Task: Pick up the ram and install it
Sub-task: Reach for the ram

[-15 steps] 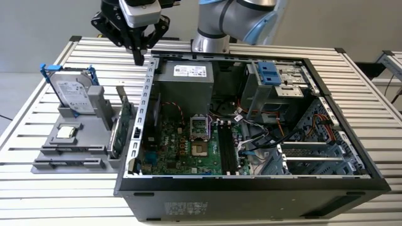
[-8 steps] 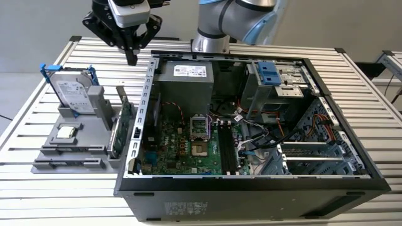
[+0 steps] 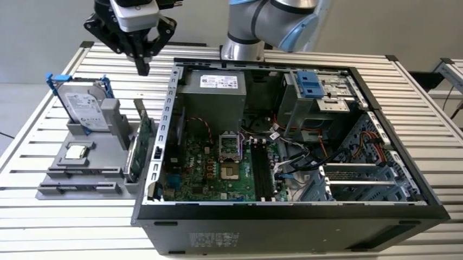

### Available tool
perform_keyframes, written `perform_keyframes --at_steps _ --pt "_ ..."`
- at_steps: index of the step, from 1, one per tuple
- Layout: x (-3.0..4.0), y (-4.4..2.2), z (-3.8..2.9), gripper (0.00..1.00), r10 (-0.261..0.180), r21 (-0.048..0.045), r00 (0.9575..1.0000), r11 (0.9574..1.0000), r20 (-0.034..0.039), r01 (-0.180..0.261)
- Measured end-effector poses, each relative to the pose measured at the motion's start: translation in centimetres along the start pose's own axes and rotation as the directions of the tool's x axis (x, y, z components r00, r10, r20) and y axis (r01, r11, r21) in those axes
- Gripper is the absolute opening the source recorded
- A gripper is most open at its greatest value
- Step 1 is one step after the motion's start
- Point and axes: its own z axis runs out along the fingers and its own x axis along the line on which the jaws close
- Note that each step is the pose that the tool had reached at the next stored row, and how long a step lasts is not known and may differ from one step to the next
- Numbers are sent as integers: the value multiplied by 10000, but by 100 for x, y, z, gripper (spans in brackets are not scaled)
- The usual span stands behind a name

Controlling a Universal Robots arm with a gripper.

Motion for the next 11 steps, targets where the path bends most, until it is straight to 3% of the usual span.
perform_keyframes --at_steps 11 --pt "210 -34 2 0 0 0 10000 10000 0 0"
